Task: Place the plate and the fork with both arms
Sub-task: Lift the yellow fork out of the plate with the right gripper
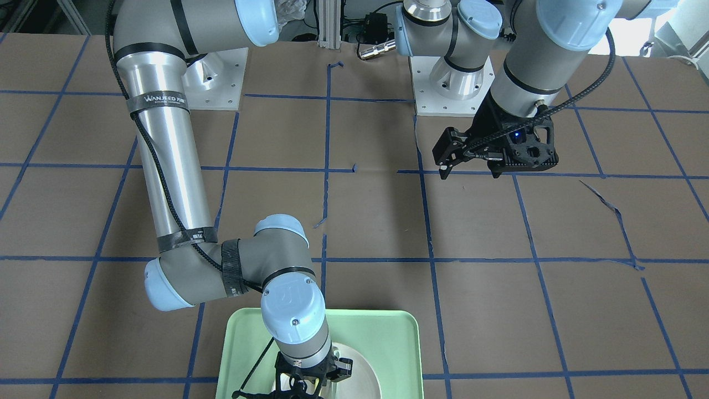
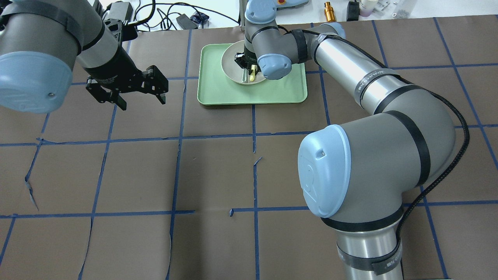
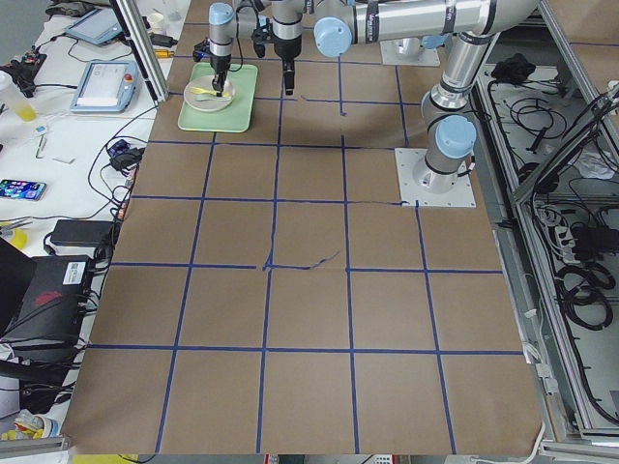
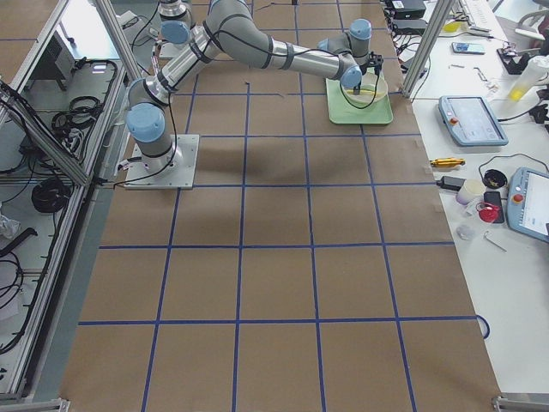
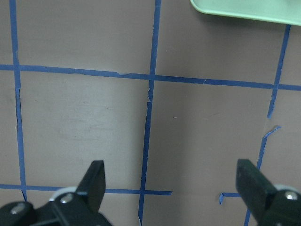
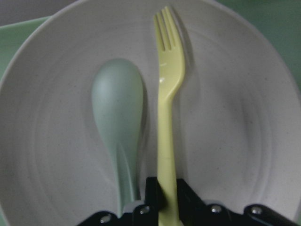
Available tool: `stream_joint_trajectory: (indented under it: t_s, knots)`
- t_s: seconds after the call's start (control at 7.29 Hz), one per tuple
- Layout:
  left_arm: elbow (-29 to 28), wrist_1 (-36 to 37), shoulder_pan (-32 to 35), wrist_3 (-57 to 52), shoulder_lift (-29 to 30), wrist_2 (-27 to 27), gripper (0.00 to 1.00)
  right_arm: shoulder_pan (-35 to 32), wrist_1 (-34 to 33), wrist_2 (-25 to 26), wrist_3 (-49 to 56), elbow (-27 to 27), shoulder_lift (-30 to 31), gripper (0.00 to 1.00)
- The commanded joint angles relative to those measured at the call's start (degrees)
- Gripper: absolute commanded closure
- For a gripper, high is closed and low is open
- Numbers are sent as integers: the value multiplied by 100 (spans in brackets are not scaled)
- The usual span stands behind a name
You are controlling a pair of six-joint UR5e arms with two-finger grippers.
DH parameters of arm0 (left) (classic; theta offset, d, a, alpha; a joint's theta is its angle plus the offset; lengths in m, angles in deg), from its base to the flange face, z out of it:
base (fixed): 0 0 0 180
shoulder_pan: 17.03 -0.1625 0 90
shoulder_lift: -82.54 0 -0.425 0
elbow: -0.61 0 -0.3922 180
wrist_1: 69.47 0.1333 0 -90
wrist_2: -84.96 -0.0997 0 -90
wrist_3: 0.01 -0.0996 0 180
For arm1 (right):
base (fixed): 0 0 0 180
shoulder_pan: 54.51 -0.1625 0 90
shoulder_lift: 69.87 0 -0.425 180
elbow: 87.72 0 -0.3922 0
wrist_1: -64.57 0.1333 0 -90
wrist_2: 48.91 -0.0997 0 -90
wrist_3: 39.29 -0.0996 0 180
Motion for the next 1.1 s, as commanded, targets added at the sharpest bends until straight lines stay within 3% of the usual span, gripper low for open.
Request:
stream_joint_trajectory:
  t_s: [0.0, 0.41, 0.96]
  knots:
    - [0, 0, 0, 0, 0, 0, 0, -2, -83, 52, 75, 85, 48, 89]
    - [-9, 0, 0, 0, -18, 0, 0, 24, -21, 70, 600, 304, 416, 89]
    - [-9, 0, 9, 0, -26, -9, 0, 691, -13, 61, 1795, 472, 611, 88]
